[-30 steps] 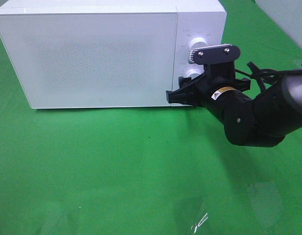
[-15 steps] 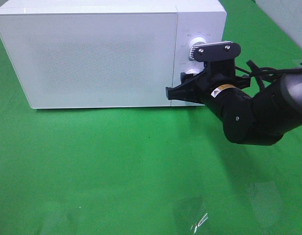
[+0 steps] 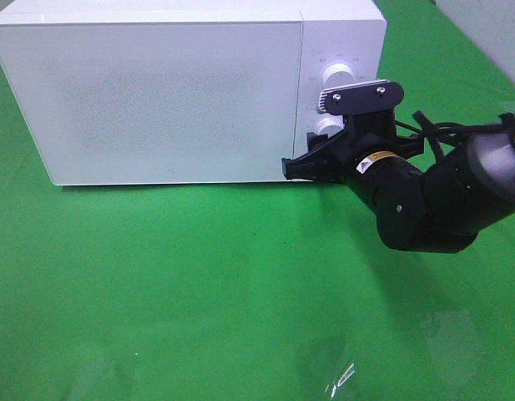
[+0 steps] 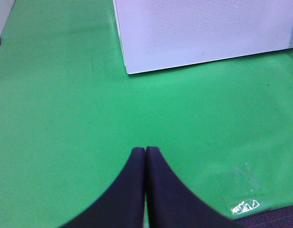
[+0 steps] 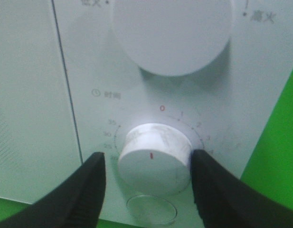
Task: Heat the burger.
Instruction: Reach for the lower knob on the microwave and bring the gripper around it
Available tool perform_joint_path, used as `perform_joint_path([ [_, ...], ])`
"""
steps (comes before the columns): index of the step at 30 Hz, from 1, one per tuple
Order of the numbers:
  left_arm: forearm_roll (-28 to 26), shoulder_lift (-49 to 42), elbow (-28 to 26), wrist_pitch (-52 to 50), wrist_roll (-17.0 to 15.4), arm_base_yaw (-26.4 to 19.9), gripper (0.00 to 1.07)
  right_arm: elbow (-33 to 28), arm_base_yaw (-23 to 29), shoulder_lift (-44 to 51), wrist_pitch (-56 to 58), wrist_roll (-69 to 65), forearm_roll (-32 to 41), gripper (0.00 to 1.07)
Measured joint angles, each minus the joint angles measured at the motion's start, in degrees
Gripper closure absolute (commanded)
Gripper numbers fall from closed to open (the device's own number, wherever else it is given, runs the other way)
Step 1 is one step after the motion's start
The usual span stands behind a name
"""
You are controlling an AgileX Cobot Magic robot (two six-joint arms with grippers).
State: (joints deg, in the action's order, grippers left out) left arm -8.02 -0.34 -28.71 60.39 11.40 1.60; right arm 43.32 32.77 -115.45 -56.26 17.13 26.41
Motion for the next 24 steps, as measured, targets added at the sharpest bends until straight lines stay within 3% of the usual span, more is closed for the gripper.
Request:
perform_joint_path([
  [8, 0.00, 0.00, 0.00, 0.00, 0.00, 0.00, 1.06, 0.00, 0.00, -0.06, -2.75, 0.00, 0.00, 0.61],
  [9, 0.00, 0.00, 0.00, 0.00, 0.00, 0.00, 1.06, 0.00, 0.00, -0.06, -2.86, 0.00, 0.00, 0.68],
  [10, 0.00, 0.00, 0.00, 0.00, 0.00, 0.00, 1.06, 0.00, 0.00, -0.06, -2.86, 0.00, 0.00, 0.68],
  [12, 0.00, 0.00, 0.06, 0.00, 0.00, 0.00, 1.06, 0.00, 0.00, -0.06, -2.86, 0.00, 0.17, 0.82],
  [17, 0.00, 0.00, 0.06, 0.00, 0.00, 0.00, 1.06, 0.00, 0.00, -0.06, -2.75, 0.00, 0.17, 0.95],
  [18, 0.00, 0.00, 0.06, -0.06, 0.00, 0.00, 1.06, 0.00, 0.00, -0.06, -2.75, 0.00, 0.17, 1.05],
  [24, 0.00, 0.00, 0.06, 0.00, 0.00, 0.00, 1.06, 0.00, 0.00, -0.06, -2.69, -2.52, 0.06, 1.07],
])
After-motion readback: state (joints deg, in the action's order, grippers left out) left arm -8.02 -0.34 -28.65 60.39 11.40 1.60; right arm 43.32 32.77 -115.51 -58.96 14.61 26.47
